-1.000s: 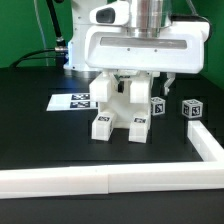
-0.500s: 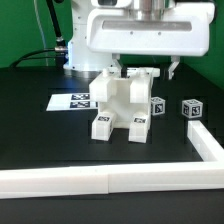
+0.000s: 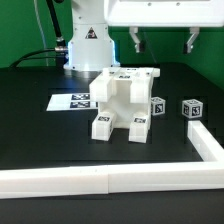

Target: Assemble chair

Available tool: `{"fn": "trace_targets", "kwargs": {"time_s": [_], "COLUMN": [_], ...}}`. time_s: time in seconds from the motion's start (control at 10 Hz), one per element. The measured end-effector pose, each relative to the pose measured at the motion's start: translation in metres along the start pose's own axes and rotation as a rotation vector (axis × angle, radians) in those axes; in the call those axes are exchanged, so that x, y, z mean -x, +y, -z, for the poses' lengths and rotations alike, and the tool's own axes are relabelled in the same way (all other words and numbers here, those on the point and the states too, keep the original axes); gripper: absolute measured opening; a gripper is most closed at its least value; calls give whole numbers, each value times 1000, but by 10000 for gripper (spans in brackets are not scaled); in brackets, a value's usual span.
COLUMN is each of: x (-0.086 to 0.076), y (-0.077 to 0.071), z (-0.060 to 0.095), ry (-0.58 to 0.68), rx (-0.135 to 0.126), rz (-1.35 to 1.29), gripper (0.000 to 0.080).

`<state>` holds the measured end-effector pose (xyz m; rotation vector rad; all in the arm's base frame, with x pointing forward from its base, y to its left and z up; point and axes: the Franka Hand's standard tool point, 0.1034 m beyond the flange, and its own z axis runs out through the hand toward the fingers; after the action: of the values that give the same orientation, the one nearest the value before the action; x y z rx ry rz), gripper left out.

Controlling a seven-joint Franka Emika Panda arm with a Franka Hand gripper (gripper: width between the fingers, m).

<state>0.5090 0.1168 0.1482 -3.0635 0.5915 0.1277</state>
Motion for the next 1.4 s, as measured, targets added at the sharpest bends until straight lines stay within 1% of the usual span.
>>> {"fn": "trace_targets", "kwargs": {"time_s": [0.2, 0.3, 0.5, 0.7, 0.8, 0.9, 1.0, 1.2, 1.3, 1.4], "x": [20, 26, 24, 25, 28, 34, 36, 37, 38, 37], "y": [-30, -38, -35, -36, -41, -49, -55, -59, -58, -58], "z": [-6, -11, -11, -12, -16, -20, -26, -39, -42, -42], "ry": [2, 3, 3, 2, 18, 24, 43, 81, 78, 79], "rx": [1, 3, 3, 4, 0, 8, -3, -18, -19, -19], "rz": [12, 8, 9, 12, 52, 117, 182, 269, 261, 261], "gripper": [649, 649, 649, 649, 649, 649, 649, 649, 649, 649]}}
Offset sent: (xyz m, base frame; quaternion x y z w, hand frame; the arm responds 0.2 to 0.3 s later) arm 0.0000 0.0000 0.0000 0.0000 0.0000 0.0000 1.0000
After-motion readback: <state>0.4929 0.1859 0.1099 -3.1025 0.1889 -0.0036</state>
